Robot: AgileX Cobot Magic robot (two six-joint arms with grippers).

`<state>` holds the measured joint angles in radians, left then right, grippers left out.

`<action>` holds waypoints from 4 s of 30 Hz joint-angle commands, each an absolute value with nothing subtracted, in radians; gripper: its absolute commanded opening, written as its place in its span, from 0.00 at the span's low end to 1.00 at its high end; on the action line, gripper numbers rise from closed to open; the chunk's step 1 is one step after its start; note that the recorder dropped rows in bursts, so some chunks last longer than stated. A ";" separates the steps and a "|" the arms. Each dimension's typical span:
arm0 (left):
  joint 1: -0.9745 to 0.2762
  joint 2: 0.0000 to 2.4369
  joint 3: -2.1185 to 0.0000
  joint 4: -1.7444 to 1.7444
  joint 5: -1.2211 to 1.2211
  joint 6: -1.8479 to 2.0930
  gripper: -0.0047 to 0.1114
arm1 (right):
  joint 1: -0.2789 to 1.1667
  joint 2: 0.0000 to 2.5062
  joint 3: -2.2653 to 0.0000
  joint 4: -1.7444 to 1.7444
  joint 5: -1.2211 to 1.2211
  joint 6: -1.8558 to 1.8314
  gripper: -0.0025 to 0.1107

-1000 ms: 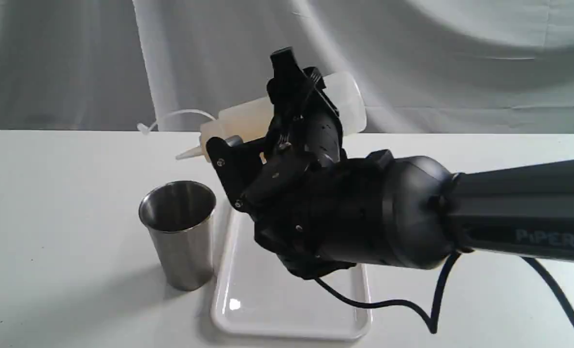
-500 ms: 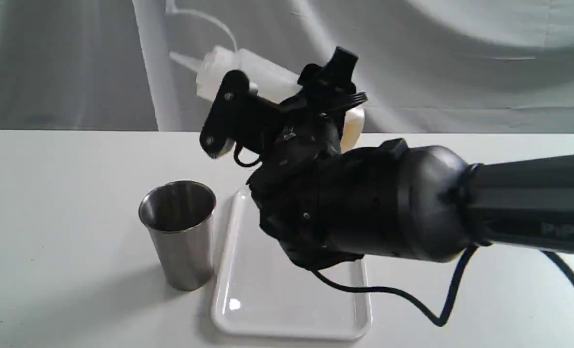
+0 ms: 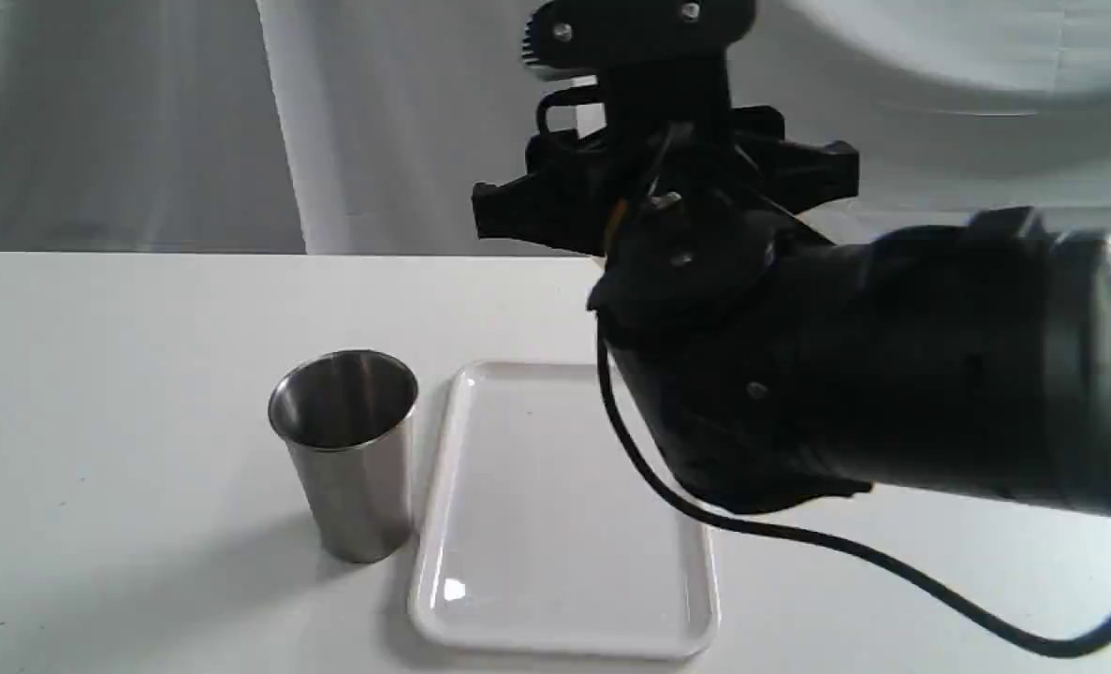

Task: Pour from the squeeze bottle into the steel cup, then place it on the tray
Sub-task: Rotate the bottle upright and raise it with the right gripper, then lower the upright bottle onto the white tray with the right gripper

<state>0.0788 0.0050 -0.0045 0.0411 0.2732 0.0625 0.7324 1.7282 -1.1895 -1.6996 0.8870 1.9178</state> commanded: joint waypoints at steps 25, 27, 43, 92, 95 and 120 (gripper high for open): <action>0.076 0.000 0.000 0.044 0.266 0.061 0.11 | 0.543 1.412 -1.119 -0.939 0.294 0.868 0.02; 0.076 0.000 0.000 0.044 0.266 0.061 0.11 | 0.520 1.412 -1.119 -0.787 0.216 0.734 0.02; 0.076 0.000 0.000 0.044 0.266 0.061 0.11 | 0.499 1.437 -0.811 0.081 -0.698 -0.048 0.02; 0.076 0.000 0.000 0.044 0.266 0.061 0.11 | 0.497 2.073 -0.760 0.153 -1.204 -0.208 0.02; 0.076 0.000 0.000 0.044 0.266 0.061 0.11 | 0.497 2.094 -0.803 0.142 -1.186 -0.208 0.02; 0.076 0.000 0.000 0.044 0.266 0.061 0.11 | 0.493 2.261 -0.887 0.192 -1.216 -0.212 0.02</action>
